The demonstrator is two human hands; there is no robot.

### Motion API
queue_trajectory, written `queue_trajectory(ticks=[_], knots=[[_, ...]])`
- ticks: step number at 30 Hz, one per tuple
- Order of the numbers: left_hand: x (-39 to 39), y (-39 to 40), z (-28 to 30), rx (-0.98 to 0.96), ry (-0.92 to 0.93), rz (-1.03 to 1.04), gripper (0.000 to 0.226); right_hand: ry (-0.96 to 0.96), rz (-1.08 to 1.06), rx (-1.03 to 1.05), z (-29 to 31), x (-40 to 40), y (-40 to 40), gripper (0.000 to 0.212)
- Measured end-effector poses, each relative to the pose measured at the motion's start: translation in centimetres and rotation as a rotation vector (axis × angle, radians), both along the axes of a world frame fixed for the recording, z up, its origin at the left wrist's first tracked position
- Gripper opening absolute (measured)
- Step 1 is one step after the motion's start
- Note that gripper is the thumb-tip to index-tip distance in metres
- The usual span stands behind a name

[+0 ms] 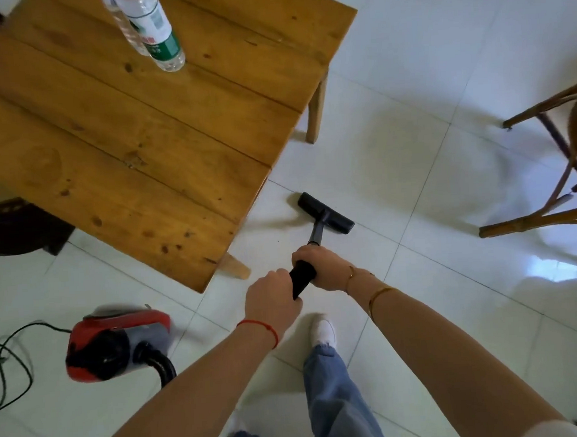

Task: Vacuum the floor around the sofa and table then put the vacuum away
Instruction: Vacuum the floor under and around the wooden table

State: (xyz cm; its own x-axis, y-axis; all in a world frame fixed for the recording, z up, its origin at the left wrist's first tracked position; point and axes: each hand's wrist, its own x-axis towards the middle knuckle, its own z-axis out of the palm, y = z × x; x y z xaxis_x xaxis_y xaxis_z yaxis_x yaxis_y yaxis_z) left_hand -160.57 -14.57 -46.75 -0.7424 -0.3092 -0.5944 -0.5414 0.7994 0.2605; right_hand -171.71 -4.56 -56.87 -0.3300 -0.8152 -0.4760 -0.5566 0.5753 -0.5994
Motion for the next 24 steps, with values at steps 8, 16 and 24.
queue_trajectory(ticks=[8, 16, 24], knots=[[-11.4, 0.0, -2.0, -0.087, 0.046, 0.006, 0.029, 0.046, -0.012, -0.011, -0.8, -12.2, -0.4, 0.019], [-14.3, -1.1, -2.2, -0.106, 0.048, 0.007, 0.028, 0.054, -0.031, 0.009, -0.9, -15.2, -1.7, 0.019], [-7.6, -1.8, -1.0, -0.065, -0.004, -0.015, 0.029, -0.001, 0.004, 0.047, 0.0, -7.9, -2.1, 0.020]])
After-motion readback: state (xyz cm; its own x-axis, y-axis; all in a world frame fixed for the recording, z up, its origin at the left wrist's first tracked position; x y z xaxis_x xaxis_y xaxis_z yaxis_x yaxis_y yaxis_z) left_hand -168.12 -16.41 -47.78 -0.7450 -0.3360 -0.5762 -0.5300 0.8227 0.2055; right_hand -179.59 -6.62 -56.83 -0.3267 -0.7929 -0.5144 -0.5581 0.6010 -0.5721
